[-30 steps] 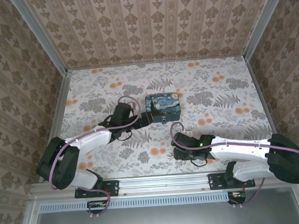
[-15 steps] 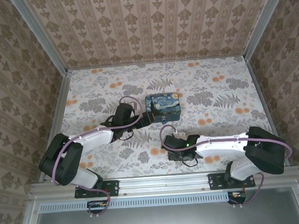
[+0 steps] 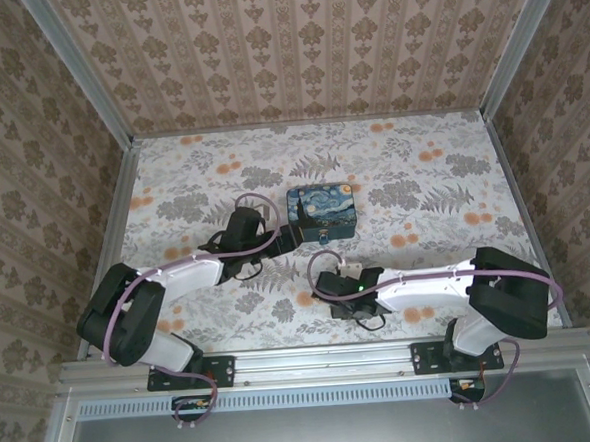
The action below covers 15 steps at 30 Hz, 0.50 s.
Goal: Unlock the padlock with the key
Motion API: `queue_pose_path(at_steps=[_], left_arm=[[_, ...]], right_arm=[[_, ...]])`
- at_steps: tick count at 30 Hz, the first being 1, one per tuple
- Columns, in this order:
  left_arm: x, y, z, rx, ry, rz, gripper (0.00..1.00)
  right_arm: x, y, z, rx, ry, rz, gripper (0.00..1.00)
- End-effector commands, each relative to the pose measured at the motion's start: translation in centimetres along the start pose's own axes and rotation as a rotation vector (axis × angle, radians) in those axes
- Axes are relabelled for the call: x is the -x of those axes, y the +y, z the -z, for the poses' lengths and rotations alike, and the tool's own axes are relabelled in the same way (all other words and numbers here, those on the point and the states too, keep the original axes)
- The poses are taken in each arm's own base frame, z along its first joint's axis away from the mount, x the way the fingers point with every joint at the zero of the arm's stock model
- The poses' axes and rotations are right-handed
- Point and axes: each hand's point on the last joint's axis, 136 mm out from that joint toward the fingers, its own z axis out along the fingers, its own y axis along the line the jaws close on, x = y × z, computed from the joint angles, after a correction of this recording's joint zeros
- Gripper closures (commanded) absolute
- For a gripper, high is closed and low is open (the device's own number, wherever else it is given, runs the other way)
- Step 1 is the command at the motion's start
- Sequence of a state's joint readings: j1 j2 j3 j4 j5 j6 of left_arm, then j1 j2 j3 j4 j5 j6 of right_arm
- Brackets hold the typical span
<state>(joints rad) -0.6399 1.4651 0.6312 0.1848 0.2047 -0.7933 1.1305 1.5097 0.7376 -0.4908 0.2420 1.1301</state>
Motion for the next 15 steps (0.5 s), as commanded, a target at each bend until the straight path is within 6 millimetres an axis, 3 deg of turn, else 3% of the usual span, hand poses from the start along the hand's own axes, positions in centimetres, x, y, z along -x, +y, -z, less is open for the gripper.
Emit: queue_pose_path(at_steps=[1, 9, 15], left_arm=[[-0.1, 0.0, 0.2, -0.012, -0.004, -0.006, 0.0], [-0.2, 0.3, 0.2, -0.009, -0.002, -0.003, 0.0], [-0.2, 0.2, 0.2, -0.008, 0.003, -0.003, 0.0]], right_arm=[[-1.5, 1.7, -0.7, 0.03, 0.052, -0.029, 0.54], [-2.7, 2.0, -1.8, 0.018, 0.085, -0.019, 0.62], [-2.9, 2.4, -1.9, 0.062, 0.084, -0.045, 0.8]])
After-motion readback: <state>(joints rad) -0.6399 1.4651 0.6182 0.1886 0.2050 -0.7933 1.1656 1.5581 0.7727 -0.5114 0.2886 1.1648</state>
